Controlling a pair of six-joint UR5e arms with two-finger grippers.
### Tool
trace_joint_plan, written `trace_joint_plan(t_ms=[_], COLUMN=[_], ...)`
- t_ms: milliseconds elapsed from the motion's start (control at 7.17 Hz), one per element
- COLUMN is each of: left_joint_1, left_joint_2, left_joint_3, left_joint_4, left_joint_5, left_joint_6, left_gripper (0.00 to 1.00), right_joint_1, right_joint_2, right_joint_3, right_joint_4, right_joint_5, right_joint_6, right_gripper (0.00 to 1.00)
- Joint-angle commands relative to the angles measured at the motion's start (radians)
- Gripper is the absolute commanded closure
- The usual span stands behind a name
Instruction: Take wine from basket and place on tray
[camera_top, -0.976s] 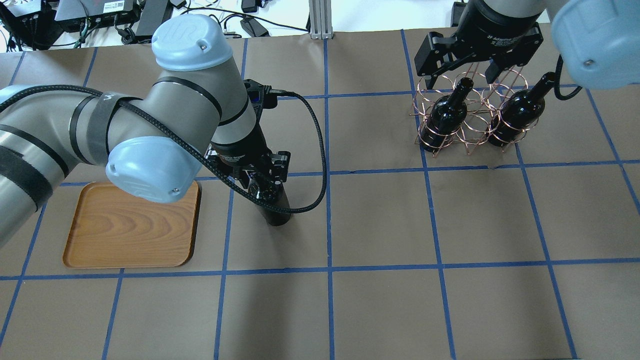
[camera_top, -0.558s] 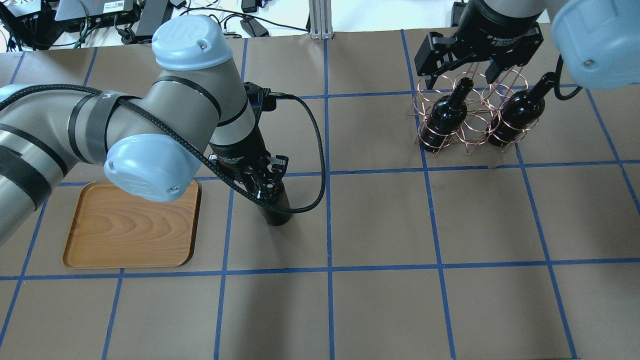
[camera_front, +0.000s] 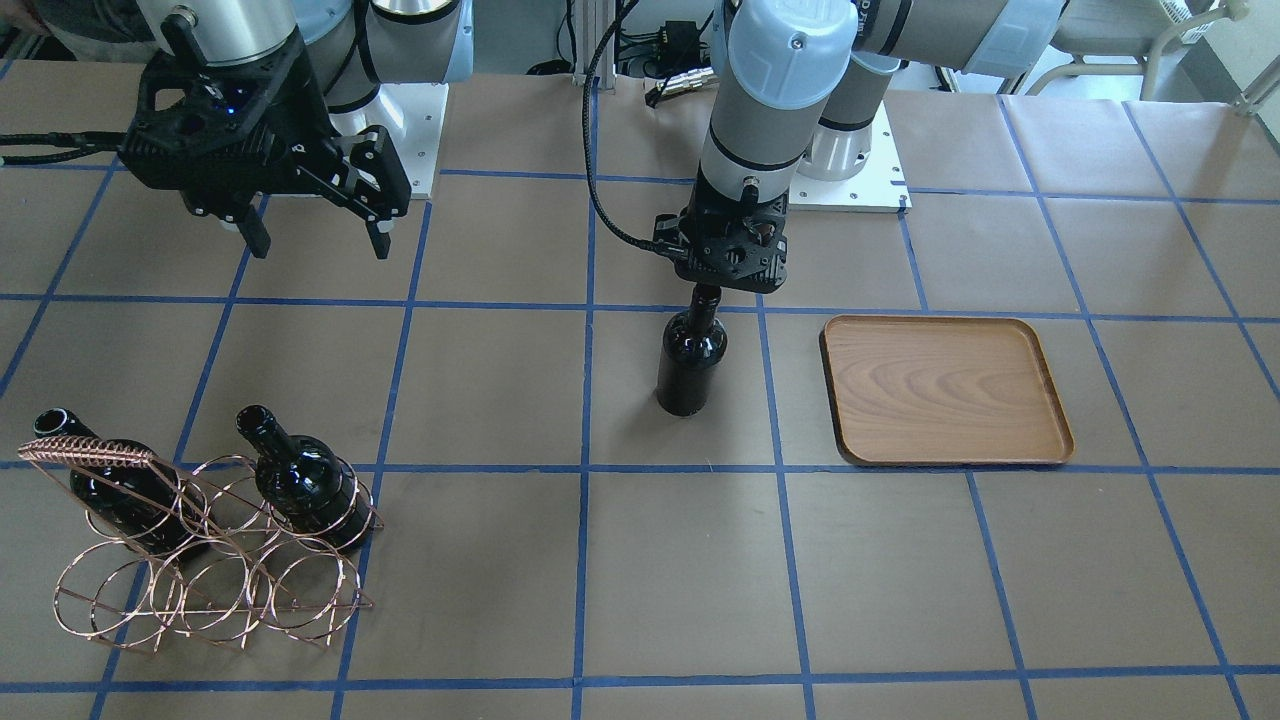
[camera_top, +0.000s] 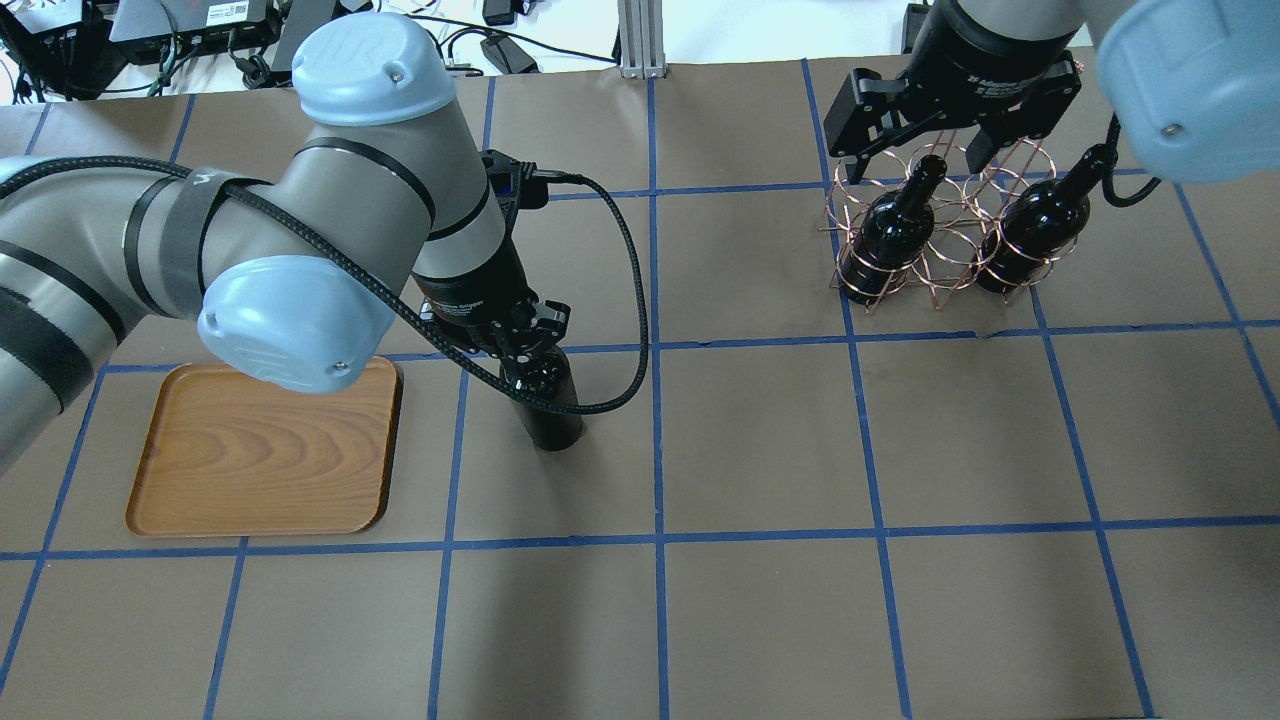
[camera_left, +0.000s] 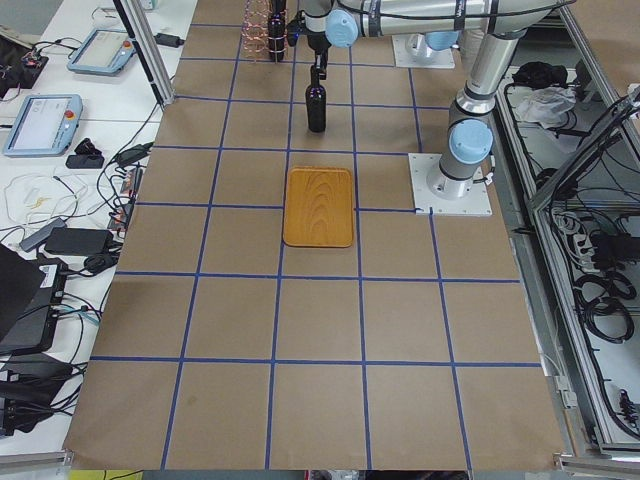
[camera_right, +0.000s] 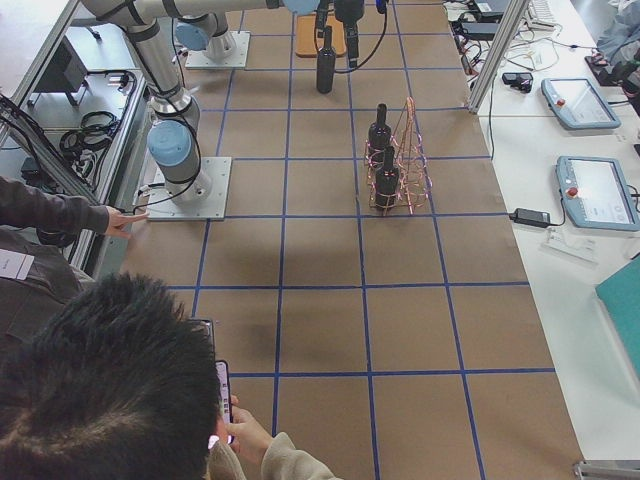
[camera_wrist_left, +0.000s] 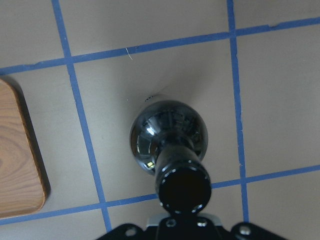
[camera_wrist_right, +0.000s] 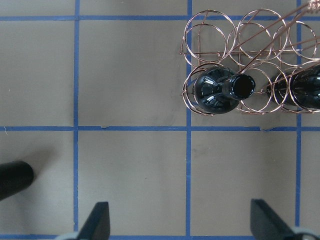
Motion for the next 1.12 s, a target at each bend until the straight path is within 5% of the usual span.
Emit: trace_joint_plan(t_ms=[0, 139, 418, 558, 976], left_joint_1=[0.001, 0.001, 0.0, 0.001, 0.011], left_joint_2=[0.004, 0.01, 0.027, 0.042, 0.056], left_joint_3=[0.003, 0.002, 0.009, 0.02, 0.112], left_joint_4=[-0.015, -0.024, -0.041, -0.052, -0.083], left_joint_5=[0.008, 0.009, 0.008, 0.008, 0.021], left_joint_6=[-0.016, -0.017, -0.017, -0.017, 0.002], left_gripper=[0.19, 0.0, 0.0, 0.0, 0.0], right_joint_1=[0.126, 0.103, 0.005, 0.004, -0.005], right_joint_2=[0.024, 0.045, 0.164, 0.176, -0.012], right_joint_3=[0.006, -0.015, -0.238, -0.256, 0.014], right_joint_4=[-0.008, -0.038, 0.076, 0.099, 0.051], right_joint_5=[0.001, -0.028, -0.013, -0.009, -0.026], right_joint_6=[0.173, 0.116, 0.068, 0.053, -0.03], right_gripper=[0.0, 0.0, 0.0, 0.0, 0.0])
